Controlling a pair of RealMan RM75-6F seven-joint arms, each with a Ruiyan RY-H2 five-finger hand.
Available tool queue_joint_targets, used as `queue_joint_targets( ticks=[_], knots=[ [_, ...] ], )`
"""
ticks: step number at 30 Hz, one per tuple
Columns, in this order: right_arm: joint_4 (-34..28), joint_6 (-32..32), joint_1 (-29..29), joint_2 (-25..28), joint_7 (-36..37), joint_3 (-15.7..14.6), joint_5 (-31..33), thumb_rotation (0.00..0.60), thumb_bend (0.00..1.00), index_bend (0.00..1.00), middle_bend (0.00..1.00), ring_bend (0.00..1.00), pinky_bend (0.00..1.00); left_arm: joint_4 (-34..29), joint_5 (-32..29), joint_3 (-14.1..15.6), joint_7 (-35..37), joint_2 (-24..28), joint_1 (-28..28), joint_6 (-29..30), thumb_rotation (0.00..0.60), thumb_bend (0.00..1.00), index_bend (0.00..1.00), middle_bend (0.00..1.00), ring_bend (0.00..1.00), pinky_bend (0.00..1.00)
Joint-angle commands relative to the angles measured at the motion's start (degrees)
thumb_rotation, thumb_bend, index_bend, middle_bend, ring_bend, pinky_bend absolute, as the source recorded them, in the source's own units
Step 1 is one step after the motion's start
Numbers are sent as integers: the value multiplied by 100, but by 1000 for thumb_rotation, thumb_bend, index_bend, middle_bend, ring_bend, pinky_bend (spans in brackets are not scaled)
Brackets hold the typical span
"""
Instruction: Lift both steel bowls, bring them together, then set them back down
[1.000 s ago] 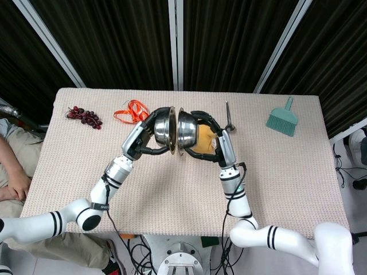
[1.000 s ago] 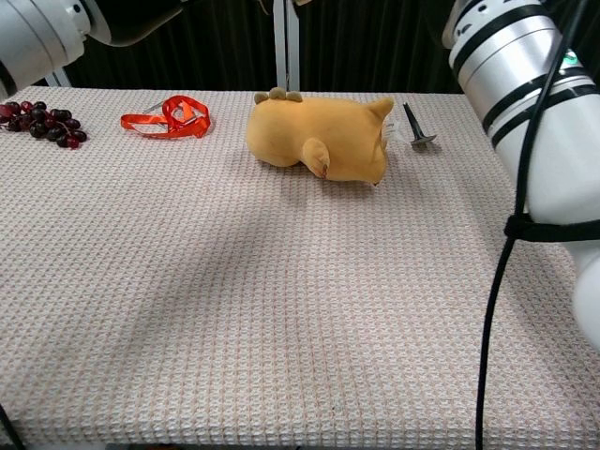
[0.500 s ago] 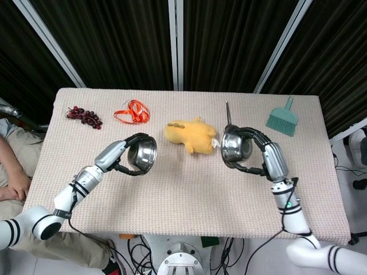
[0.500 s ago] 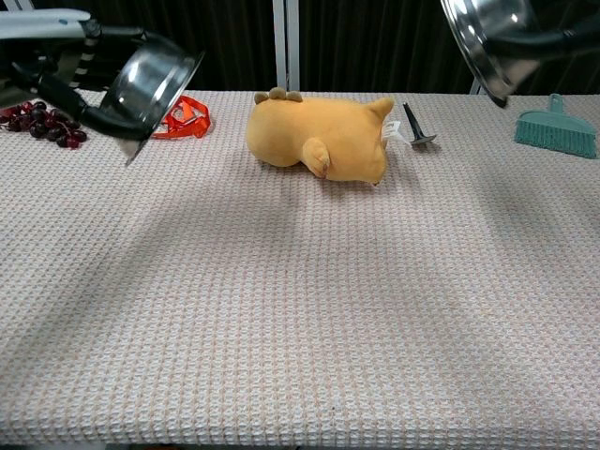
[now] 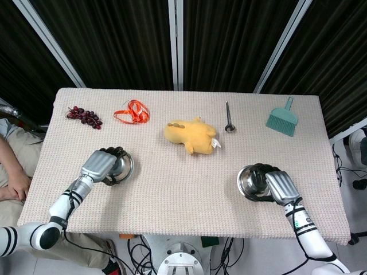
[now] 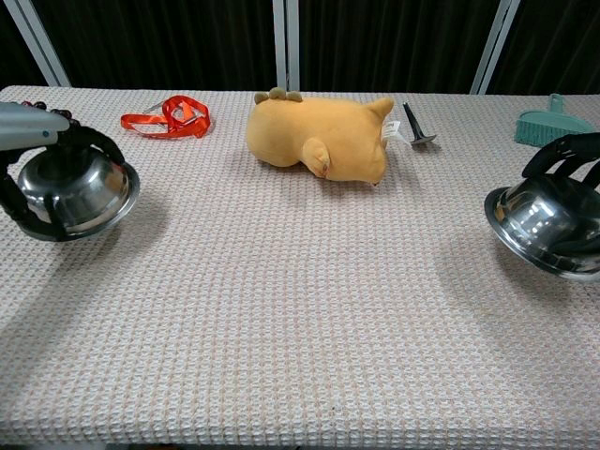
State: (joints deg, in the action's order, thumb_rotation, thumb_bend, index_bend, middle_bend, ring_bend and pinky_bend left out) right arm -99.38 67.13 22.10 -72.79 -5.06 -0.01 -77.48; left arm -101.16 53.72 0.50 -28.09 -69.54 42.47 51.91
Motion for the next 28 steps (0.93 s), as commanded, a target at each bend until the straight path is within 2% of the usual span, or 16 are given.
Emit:
queue_joint_targets(
  ticks=[1, 2, 3, 4, 5, 6, 7, 9, 11, 17, 20, 23, 24, 27, 28],
  knots=[
    [115, -96, 20, -121, -23, 22, -2, 600, 466, 593, 493, 389, 405, -48, -654, 168, -855, -241, 332, 75, 600, 248, 459, 564, 492, 615],
    [118, -152, 30, -115, -39, 9, 11, 600, 446, 520, 453, 367, 390, -68, -760, 201, -960, -241, 390, 8, 600, 247, 330, 502, 467, 580],
    [105, -227, 45, -92, -58, -13, 26, 600, 406, 405, 378, 305, 350, -98, -874, 209, -1018, -231, 445, -57, 600, 245, 206, 417, 424, 539],
    [73, -317, 64, -47, -69, -39, 41, 600, 360, 299, 303, 234, 308, -139, -968, 204, -1033, -227, 495, -116, 600, 243, 79, 287, 347, 479],
    [63, -293, 52, -27, -89, -24, 48, 600, 279, 149, 175, 121, 232, -146, -947, 162, -974, -247, 495, -91, 579, 238, 10, 159, 259, 423],
    [59, -229, 30, -30, -100, 0, 36, 600, 194, 33, 58, 27, 155, -141, -841, 109, -858, -284, 456, -26, 542, 230, 0, 69, 186, 378],
    [52, -116, -16, -31, -80, 28, -1, 600, 147, 4, 19, 3, 122, -133, -682, 64, -691, -310, 388, 54, 492, 219, 0, 20, 134, 345],
    [-10, -28, -72, 35, -72, 37, -26, 600, 67, 0, 0, 0, 70, -178, -507, 13, -454, -268, 300, 130, 403, 205, 0, 0, 75, 298],
    [-90, 11, -99, 116, -116, 43, -33, 600, 12, 0, 0, 0, 29, -187, -330, -24, -273, -236, 226, 205, 359, 200, 0, 0, 46, 266],
    [-333, 243, -247, 334, -218, 64, -74, 600, 0, 0, 0, 0, 0, -374, -30, -4, -63, -26, 0, 510, 321, 197, 0, 0, 17, 231],
    [-408, 681, -455, 371, -169, 123, -182, 600, 0, 0, 0, 0, 0, -526, 282, -82, 136, 88, -340, 1217, 323, 197, 0, 0, 12, 226],
    [-305, 1398, -751, 235, -88, 238, -407, 600, 0, 0, 0, 0, 0, -300, 1060, -216, 601, -77, -917, 2487, 327, 184, 0, 0, 6, 218],
    [-233, 1649, -868, 149, -80, 273, -457, 600, 0, 0, 0, 0, 0, -97, 1359, -242, 812, -210, -1153, 2972, 303, 174, 0, 0, 4, 212],
    [-4, 2069, -1086, -112, -141, 353, -450, 600, 0, 0, 0, 0, 0, 488, 1800, -304, 1330, -635, -1622, 3814, 110, 162, 0, 0, 0, 200],
    [88, 2149, -1131, -206, -185, 378, -427, 600, 0, 0, 0, 0, 0, 654, 1858, -316, 1450, -759, -1728, 3959, 83, 161, 0, 0, 0, 199]
  ],
)
